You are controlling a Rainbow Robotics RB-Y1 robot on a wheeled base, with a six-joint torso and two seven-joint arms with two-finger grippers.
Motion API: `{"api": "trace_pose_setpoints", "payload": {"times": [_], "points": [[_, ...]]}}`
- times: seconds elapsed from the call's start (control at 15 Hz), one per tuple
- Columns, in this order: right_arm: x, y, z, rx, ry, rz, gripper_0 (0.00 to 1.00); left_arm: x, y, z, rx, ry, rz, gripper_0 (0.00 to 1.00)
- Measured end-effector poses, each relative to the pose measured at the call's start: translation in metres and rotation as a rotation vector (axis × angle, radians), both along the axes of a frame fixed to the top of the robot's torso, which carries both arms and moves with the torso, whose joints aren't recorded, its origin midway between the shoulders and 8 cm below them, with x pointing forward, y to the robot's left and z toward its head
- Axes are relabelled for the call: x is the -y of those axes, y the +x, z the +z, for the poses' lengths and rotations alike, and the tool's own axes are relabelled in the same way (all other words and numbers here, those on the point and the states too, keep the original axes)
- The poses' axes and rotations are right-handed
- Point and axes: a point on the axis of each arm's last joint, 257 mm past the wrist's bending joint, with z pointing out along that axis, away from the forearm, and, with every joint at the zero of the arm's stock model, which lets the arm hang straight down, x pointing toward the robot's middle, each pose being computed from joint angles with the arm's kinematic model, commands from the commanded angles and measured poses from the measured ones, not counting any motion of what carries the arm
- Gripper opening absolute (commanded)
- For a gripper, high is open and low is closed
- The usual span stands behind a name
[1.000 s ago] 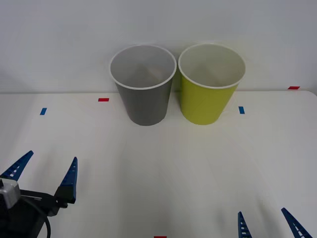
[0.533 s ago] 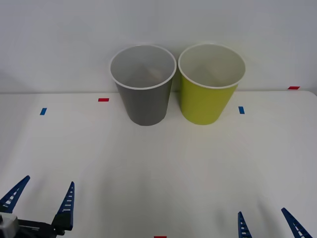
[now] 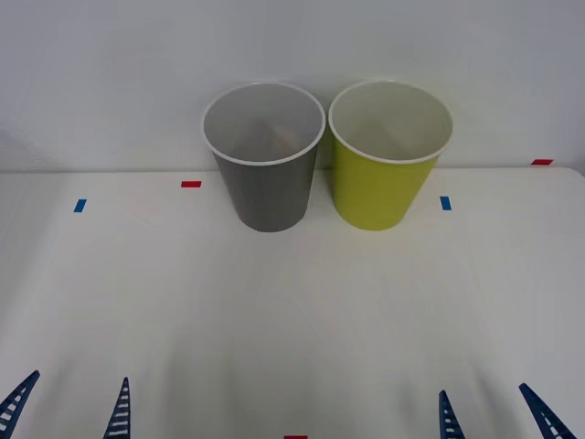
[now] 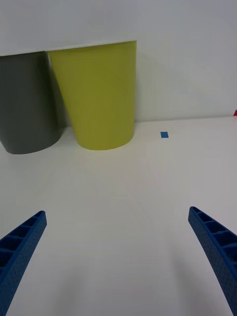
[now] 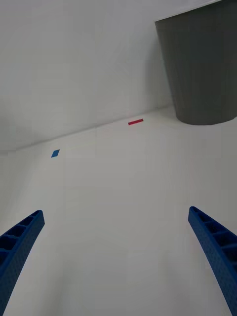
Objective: Put cans in the gray bin and PET bottles in the light green bin.
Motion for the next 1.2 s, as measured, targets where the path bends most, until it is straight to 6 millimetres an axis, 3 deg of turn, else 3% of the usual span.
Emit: {"api": "trace_pose_setpoints", "payload": {"times": [0.47,0.73,1.2], "points": [[0.000,0.000,0.000,0.000,0.000,0.000,1.00,0.001,-0.014,-0.001,0.009,-0.077,0.009,1.00],[0.000,0.000,0.000,0.000,0.000,0.000,1.00,0.001,-0.023,-0.016,-0.008,-0.086,0.013,1.00],[0.000,0.000,0.000,0.000,0.000,0.000,1.00,0.004,-0.025,-0.018,-0.012,-0.095,0.011,1.00]]}}
